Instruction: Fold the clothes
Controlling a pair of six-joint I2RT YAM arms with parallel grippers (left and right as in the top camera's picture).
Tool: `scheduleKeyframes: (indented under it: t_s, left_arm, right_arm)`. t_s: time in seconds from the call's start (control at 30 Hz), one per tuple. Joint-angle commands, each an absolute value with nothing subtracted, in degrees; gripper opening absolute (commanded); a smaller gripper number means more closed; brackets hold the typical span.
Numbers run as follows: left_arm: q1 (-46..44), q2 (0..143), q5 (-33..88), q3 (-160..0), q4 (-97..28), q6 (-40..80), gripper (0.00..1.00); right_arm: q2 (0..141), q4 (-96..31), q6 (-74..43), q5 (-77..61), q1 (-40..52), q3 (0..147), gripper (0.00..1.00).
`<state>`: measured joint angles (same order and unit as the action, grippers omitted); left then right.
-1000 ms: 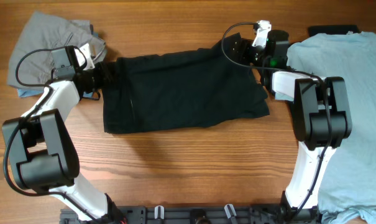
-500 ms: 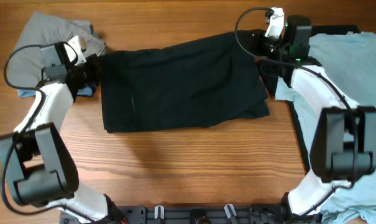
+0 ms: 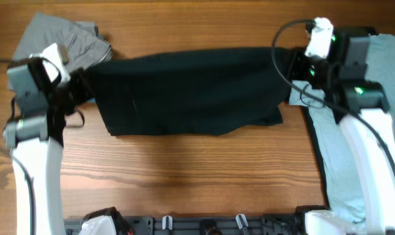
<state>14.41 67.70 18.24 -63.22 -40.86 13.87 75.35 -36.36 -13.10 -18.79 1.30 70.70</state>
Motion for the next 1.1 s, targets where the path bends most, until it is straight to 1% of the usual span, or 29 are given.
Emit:
scheduleKeyframes:
  t_s: [0.0,0.07,0.13,0.2,0.27,0.37,0.4,0.43,0.47,0.5,0.53,0.57,0.6,0.63,0.7,0.8,0.83,0.87,0.93,1.0,1.07]
  left_arm:
    - [15.0,56.9,7.5,-63.5,-50.7,14.4,0.04]
    - [15.0,51.1,5.2,-63.4,-57.0,15.7,0.04]
    - [15.0,47.9,5.0,-63.4,-59.9,15.7,0.04]
    - [15.0,48.2,3.1,-62.6,-60.0,15.6,0.04]
    - [15.0,50.3,2.2,-59.9,-57.3,15.6,0.04]
    - [14.9,58.0,2.3,-54.7,-47.2,15.6,0.04]
    - [14.9,61.8,2.3,-54.2,-43.3,15.7,0.04]
    - [14.9,66.7,3.1,-54.2,-37.6,15.7,0.05]
    - [14.9,70.4,7.6,-54.2,-33.9,15.6,0.13]
    - [14.8,73.9,15.7,-54.2,-32.0,14.7,0.22]
    - [14.4,76.4,22.1,-54.2,-32.0,12.7,0.28]
    - [12.8,81.5,30.2,-54.2,-34.7,7.9,0.45]
    - [11.4,84.7,30.9,-54.2,-36.4,5.2,0.53]
    - [9.5,88.7,30.9,-54.2,-37.5,1.2,0.58]
    - [8.1,92.4,30.8,-54.2,-39.1,0.4,0.54]
    - [8.2,91.9,30.8,-54.2,-41.3,0.7,0.55]
    - [8.5,91.4,30.7,-54.2,-42.8,0.7,0.55]
    - [9.1,90.7,29.1,-54.3,-45.4,0.7,0.52]
    - [11.4,87.4,25.9,-55.4,-48.3,1.9,0.53]
    - [14.8,82.1,25.0,-57.4,-51.5,6.0,0.53]
    - [17.7,76.0,24.7,-57.6,-55.6,8.6,0.58]
  right_arm:
    - [66.5,-43.4,-12.2,-13.5,1.1,71.0,0.04]
    - [62.1,-50.1,-15.6,-13.3,1.1,71.0,0.04]
    - [61.4,-55.0,-18.7,-11.5,1.1,71.0,0.04]
    - [64.0,-54.4,-17.9,-11.4,1.1,70.8,0.05]
    - [69.0,-51.5,-18.0,-11.5,1.1,70.8,0.04]
    - [80.0,-45.3,-17.9,-14.0,1.1,70.8,0.04]
    - [83.9,-40.9,-15.4,-16.1,1.1,70.8,0.04]
    - [88.8,-33.6,-12.0,-20.0,1.1,70.8,0.04]
    - [90.9,-30.5,-12.2,-21.7,1.1,70.8,0.04]
    - [92.3,-28.6,-12.2,-22.9,1.1,70.8,0.04]
    - [92.5,-28.4,-12.5,-22.8,1.1,70.8,0.04]
    - [92.2,-28.4,-12.6,-22.7,1.1,70.8,0.04]
    - [91.9,-28.3,-12.3,-22.3,1.1,70.8,0.05]
    - [91.6,-28.2,-11.9,-22.3,1.1,70.8,0.04]
    - [91.4,-29.1,-12.0,-22.4,1.1,70.8,0.04]
    - [91.4,-30.3,-12.0,-22.3,1.1,70.8,0.04]
    - [91.4,-30.4,-12.0,-22.3,1.1,70.8,0.04]
    - [91.4,-30.6,-12.0,-22.4,1.1,70.8,0.04]
    - [91.4,-30.7,-11.9,-22.3,1.1,70.8,0.04]
    - [91.3,-30.9,-12.0,-22.3,1.1,70.8,0.04]
    - [91.0,-30.9,-12.0,-22.3,1.1,70.8,0.04]
